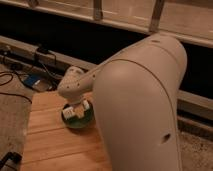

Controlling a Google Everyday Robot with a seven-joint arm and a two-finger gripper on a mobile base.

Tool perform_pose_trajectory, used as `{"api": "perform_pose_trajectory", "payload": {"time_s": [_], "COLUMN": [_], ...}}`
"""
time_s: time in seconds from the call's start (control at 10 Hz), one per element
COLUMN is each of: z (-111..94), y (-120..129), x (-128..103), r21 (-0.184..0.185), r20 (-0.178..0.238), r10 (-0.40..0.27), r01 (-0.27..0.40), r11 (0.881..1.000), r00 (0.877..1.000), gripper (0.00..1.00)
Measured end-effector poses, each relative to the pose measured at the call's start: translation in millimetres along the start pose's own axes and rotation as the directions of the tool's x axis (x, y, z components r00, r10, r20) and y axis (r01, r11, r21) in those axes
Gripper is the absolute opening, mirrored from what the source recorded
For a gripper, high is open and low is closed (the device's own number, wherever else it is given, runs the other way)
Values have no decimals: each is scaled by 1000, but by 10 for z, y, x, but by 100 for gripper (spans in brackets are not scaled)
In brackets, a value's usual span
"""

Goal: Place the bottle in the ceramic bowl

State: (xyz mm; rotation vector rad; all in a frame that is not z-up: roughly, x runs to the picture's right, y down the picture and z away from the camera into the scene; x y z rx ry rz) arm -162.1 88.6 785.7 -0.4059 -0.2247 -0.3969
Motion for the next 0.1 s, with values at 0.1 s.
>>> {"api": "perform_pose_trajectory", "payload": {"time_s": [0.1], "z": [1], "y": [0], "x": [0], "r21": [0], "r20": [0], "r10": [0], "r01": [0], "r11": [1000], "r00": [1000], "gripper": [80]}}
